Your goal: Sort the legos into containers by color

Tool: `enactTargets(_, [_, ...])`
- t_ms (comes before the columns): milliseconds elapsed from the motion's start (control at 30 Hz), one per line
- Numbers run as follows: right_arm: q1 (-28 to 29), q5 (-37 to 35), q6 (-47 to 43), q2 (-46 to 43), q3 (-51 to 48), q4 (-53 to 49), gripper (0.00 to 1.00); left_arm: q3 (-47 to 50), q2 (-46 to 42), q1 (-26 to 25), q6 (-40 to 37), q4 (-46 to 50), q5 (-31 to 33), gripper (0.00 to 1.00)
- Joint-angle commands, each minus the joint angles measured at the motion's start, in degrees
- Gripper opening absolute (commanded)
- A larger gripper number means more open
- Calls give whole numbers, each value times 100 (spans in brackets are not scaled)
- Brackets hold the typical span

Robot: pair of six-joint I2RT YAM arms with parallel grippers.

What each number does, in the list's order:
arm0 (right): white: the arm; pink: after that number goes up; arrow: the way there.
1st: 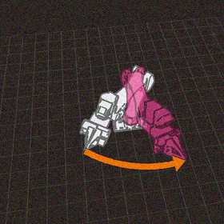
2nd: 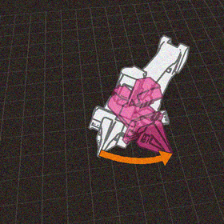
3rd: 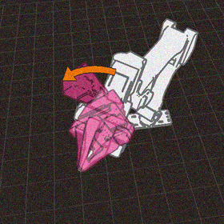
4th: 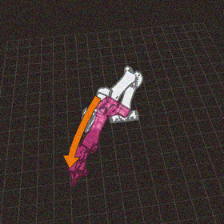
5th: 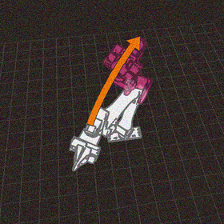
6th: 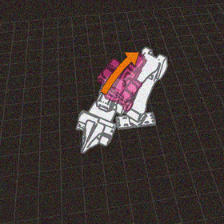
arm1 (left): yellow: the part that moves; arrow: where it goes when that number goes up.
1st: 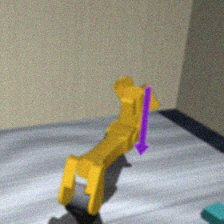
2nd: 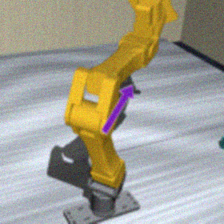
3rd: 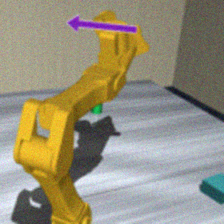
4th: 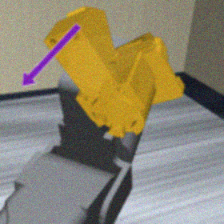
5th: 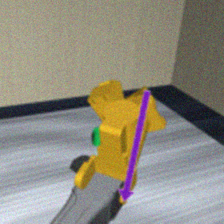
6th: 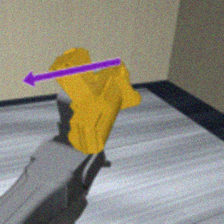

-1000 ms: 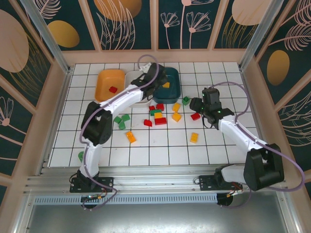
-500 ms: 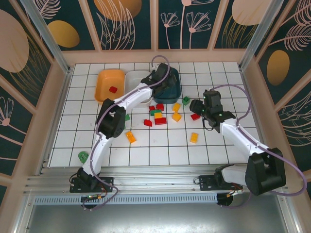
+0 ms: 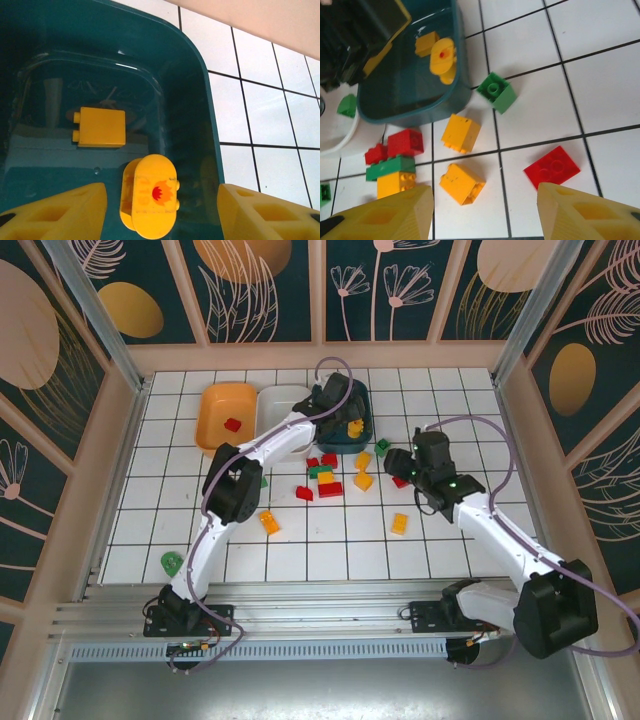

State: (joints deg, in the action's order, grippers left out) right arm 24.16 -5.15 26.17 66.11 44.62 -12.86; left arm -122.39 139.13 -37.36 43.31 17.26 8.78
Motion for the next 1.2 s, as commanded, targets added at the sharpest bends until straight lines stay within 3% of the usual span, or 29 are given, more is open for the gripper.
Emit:
enactTargets(0, [502,-519,183,185,-61,-128,59,353,-951,28,-271,-192,279,62])
enactTargets(100, [739,-542,108,492,-117,27,62,1062,-1949,31,-577,-521,368,67])
enactTargets(200, [878,-341,-178,915,5,105,66,2430,-3214,96,-1112,-1157,387,81])
enactTargets(333, [920,-200,-385,1514,120,234,67,4569,-5028,638,-1121,-1963,-359,98])
enactTargets(433, [932,-272,-522,2015,351,220,68,5947,-6072,1261,-889,-2144,-762,98])
enactTargets(633, [925,-626,-781,2833,834,119,68,7863,-7472,2006,-483,-1699,-465,99])
enactTargets(833, [790,-747,-918,3574,1290,77,63,8828,-8305,2670,-36,-1559,-590,99])
enactTargets(1167, [749,-604,-1117,3960,1589,163,55,8873,-8242,2719,102,-1723,-893,99])
